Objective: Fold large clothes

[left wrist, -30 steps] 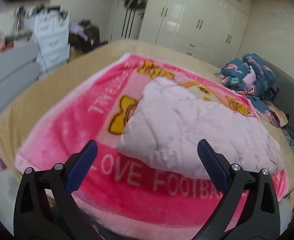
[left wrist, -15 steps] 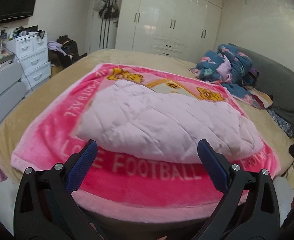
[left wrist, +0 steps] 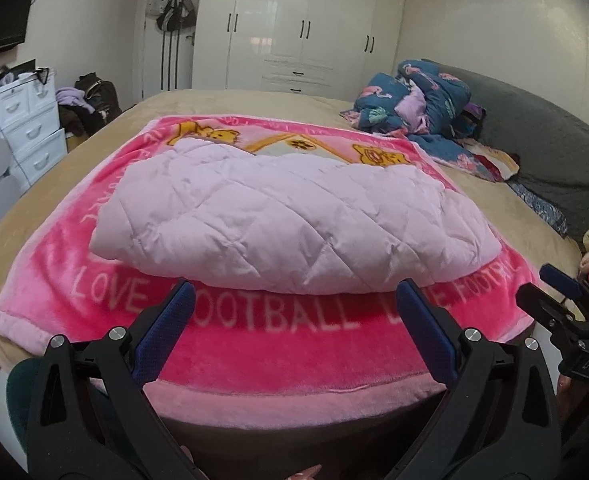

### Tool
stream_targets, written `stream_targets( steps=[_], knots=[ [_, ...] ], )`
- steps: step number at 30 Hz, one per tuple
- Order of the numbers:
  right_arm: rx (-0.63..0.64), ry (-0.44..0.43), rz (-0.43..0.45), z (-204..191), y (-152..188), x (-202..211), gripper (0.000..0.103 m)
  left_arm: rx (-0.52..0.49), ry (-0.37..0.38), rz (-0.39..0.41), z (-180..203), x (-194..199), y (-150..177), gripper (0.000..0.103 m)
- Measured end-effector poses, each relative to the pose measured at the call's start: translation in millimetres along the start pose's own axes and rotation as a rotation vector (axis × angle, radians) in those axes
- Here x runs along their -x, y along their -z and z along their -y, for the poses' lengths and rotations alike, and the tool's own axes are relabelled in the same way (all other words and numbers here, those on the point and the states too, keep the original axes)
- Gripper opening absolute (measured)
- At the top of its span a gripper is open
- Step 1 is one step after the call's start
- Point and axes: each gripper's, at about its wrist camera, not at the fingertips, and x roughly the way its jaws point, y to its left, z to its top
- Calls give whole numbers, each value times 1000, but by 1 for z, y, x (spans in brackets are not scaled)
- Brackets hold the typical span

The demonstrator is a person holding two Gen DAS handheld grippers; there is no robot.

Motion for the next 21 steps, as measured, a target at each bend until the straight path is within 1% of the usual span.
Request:
stream_targets(
  steps=[9,21],
  knots=[
    [-9,19,0,3,-2,-1,99,3,6,-11,0,-3,1,94],
    [1,12,-17,3,-1,-5,99,4,2,-8,-1,-2,1,94]
  ],
)
